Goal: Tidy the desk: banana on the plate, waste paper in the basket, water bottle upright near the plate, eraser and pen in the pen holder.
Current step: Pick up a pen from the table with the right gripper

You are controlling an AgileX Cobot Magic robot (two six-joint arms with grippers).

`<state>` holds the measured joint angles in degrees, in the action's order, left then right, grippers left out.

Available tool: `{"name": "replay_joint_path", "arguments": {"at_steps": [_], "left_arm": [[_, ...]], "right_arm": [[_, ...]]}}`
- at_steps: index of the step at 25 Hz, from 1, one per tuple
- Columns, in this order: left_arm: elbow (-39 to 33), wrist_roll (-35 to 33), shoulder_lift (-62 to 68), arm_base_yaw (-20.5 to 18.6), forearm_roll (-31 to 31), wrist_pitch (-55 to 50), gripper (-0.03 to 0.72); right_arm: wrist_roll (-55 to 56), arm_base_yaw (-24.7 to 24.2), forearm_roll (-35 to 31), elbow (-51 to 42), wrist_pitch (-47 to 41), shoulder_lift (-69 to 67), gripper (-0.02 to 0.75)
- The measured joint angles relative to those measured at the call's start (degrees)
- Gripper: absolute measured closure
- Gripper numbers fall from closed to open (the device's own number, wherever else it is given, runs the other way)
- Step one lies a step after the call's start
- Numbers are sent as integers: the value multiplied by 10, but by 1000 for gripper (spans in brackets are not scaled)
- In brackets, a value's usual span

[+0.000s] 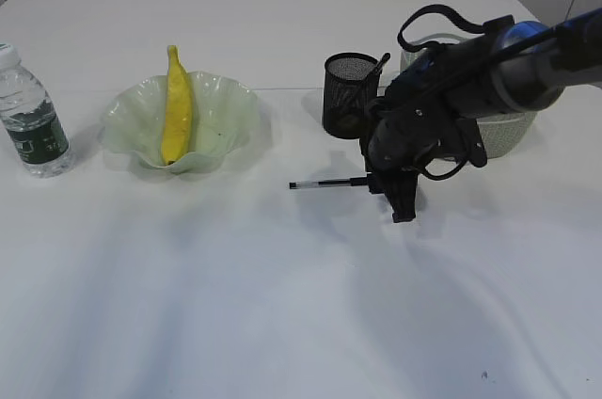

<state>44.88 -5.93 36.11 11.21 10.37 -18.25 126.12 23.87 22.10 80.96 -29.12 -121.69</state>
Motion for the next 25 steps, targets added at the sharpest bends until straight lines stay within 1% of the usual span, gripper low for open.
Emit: {"name": "replay_joint_path", "arguments": {"at_steps": [7, 11, 18, 25], "left_arm": [[0, 0, 0, 0, 0, 0, 160], [0, 0, 0, 0, 0, 0, 160], [0, 0, 9, 0, 0, 0, 160], [0, 0, 9, 0, 0, 0, 160]], "right_arm": [[2, -21, 2, 0, 0, 0, 496], [3, -22, 11, 0, 0, 0, 494], [3, -23, 15, 1, -1, 0, 456], [4, -28, 15, 1, -2, 0, 453]]}}
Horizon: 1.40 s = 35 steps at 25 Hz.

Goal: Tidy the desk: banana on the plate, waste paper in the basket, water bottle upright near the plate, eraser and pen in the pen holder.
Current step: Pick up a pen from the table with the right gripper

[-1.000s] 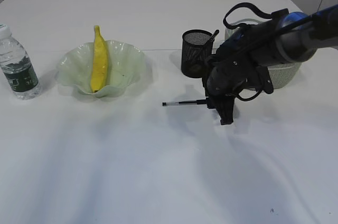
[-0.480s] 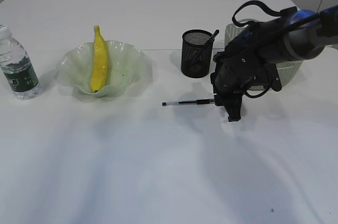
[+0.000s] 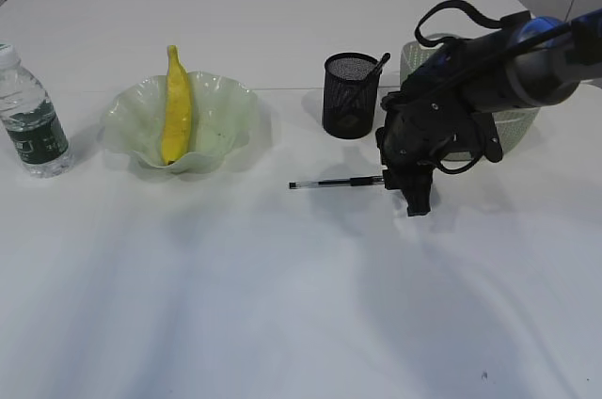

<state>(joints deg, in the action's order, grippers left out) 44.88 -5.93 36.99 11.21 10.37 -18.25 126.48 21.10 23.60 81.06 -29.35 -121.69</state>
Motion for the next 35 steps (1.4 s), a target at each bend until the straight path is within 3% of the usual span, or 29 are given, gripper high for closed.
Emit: {"name": "replay_joint_path", "arguments": {"at_steps": [14, 27, 35], "left_arm": [[0, 0, 0, 0, 0, 0, 160], [0, 0, 0, 0, 0, 0, 160], [0, 0, 0, 0, 0, 0, 160]], "right_arm": [[1, -1, -23, 0, 0, 0, 453], [1, -1, 58, 7, 31, 0, 453], [-3, -1, 44, 44, 19, 0, 453]]}}
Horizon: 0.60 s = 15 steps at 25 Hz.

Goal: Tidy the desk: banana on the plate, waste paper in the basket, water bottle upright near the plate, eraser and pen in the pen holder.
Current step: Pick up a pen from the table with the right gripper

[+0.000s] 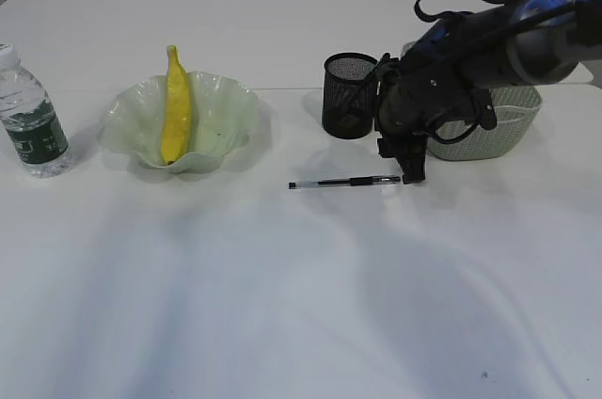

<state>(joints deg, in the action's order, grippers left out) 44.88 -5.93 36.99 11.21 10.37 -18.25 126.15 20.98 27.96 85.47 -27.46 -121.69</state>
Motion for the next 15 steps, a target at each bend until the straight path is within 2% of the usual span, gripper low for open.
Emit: {"name": "replay_joint_path", "arguments": {"at_steps": [6, 11, 15], "left_arm": [[0, 0, 0, 0, 0, 0, 160], [0, 0, 0, 0, 0, 0, 160], [0, 0, 0, 0, 0, -1, 160]], "right_arm": [[-81, 0, -85, 33, -87, 0, 453], [-112, 0, -111, 61, -157, 0, 453], [-118, 0, -142, 63, -178, 0, 453]]}}
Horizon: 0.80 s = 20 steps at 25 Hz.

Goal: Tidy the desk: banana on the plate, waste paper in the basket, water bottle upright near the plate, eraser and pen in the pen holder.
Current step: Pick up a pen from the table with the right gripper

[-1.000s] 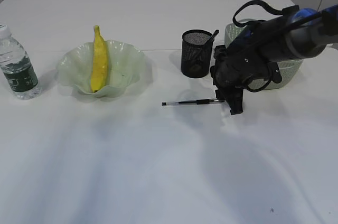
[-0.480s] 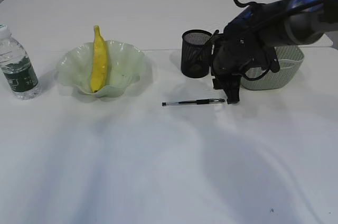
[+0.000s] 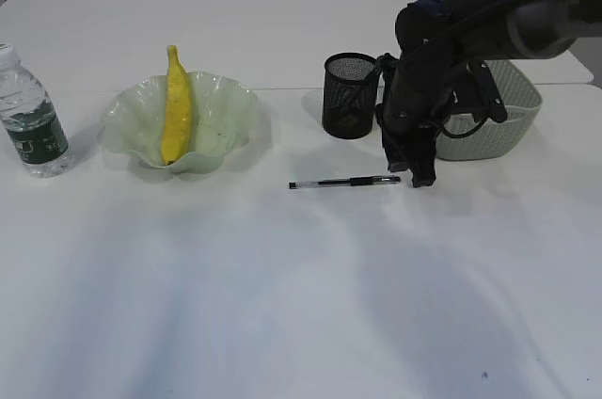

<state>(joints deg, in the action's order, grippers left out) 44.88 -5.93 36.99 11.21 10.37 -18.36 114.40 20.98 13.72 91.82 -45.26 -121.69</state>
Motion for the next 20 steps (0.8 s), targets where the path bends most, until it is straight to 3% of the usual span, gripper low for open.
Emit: {"name": "replay_joint_path", "arguments": {"at_steps": [10, 20], "left_arm": [[0, 0, 0, 0, 0, -7, 160], [0, 0, 0, 0, 0, -15, 160]], "right_arm": [[-25, 0, -6, 21, -50, -1, 453], [-33, 0, -21, 29, -42, -21, 453]]}}
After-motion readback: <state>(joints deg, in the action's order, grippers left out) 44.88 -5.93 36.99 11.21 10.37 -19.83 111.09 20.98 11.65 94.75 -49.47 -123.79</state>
